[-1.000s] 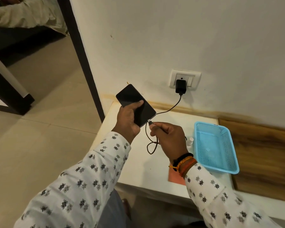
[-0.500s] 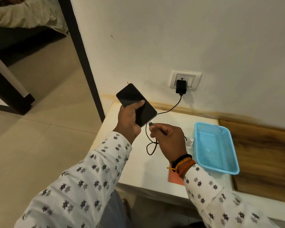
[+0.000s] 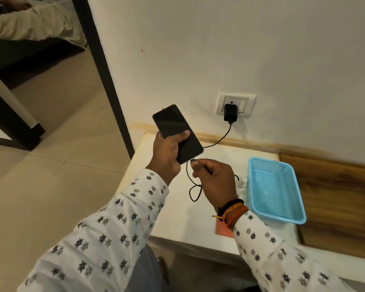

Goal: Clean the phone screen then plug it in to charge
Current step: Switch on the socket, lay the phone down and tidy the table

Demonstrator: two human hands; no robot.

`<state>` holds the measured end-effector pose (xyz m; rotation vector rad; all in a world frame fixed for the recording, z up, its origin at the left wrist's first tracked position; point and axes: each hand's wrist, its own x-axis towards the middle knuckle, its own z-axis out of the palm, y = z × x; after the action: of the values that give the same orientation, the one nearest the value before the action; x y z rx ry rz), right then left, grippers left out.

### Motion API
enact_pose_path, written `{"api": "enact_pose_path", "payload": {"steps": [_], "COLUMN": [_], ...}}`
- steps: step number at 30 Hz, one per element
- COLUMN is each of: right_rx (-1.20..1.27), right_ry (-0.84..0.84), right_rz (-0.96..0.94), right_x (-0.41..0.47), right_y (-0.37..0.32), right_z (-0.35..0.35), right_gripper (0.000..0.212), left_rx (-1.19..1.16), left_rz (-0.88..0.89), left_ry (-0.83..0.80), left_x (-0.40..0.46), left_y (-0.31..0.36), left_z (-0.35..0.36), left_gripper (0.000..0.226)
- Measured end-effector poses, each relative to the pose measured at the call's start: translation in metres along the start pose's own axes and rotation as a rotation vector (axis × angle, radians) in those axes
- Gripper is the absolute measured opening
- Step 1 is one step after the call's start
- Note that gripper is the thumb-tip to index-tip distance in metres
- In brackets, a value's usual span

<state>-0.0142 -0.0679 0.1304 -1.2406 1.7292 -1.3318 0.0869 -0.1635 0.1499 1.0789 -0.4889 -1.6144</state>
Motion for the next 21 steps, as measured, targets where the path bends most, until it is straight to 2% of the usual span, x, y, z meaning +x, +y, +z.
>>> {"api": "enact_pose_path", "payload": {"steps": [21], "right_rx": [0.046], "right_ry": [0.051], "right_rz": [0.054], "right_x": [0.0044], "right_y": [-0.0001], "right_z": [0.0082], "right_gripper": [0.017], "left_rx": [0.032], "left_rz": [0.114], "left_ry": [-0.008], "left_x": [0.0041], "left_y": [-0.0071], "left_z": [0.0016], "left_gripper": [0.04]}}
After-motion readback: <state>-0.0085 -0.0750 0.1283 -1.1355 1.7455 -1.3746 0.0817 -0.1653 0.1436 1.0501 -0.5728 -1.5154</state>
